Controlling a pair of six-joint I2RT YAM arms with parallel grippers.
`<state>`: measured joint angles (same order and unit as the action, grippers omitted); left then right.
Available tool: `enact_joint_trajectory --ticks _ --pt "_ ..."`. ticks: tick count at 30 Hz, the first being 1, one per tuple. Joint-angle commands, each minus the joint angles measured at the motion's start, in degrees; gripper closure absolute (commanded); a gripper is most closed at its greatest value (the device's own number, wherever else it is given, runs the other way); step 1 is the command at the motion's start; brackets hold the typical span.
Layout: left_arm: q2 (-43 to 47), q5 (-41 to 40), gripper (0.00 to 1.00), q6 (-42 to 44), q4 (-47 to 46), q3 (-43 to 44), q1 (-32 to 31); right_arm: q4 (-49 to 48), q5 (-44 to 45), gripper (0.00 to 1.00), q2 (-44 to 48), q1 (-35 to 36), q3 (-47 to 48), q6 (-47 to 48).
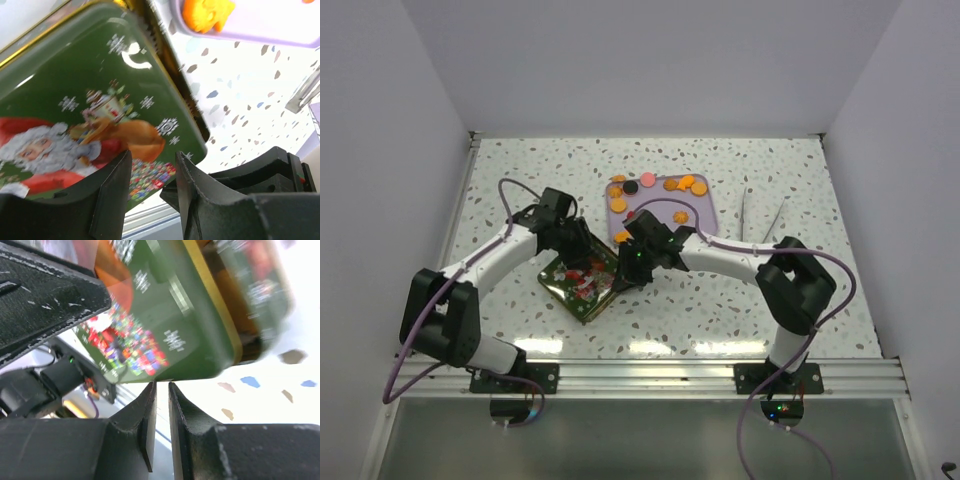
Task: Pack the cookies
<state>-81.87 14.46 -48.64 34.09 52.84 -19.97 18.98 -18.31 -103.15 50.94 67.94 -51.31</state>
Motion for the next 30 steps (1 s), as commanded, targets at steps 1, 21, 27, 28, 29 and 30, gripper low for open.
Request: enact_joint_trajectory --ticks 1,21,27,28,29,30 --pt "-4.61 -2.59 0.54 1.89 -1.56 1.82 -0.42 1.23 2.57 0.81 3.83 -1.89 -0.53 2.0" --pt "-16.74 -1.89 0.55 3.47 -0.43 18.61 -1.57 13.45 17.34 0.81 7.18 13.22 15.91 19.23" --pt "-16.84 -1.71 0.56 3.03 0.8 21.87 -1.57 13.8 18.22 0.82 8.84 13.66 15.03 20.02" --pt "-16.23 -1.8 0.56 3.03 1.15 22.39 -1.48 13.54 20.57 0.82 9.46 13.58 14.59 19.85" --pt "-15.79 -1.98 0.56 3.03 1.42 22.66 -1.48 12.84 21.37 0.83 9.98 13.49 13.63 19.76" --pt "-15.52 -2.33 0.56 3.03 1.68 23.01 -1.39 12.57 21.64 0.83 10.86 12.79 13.19 19.67"
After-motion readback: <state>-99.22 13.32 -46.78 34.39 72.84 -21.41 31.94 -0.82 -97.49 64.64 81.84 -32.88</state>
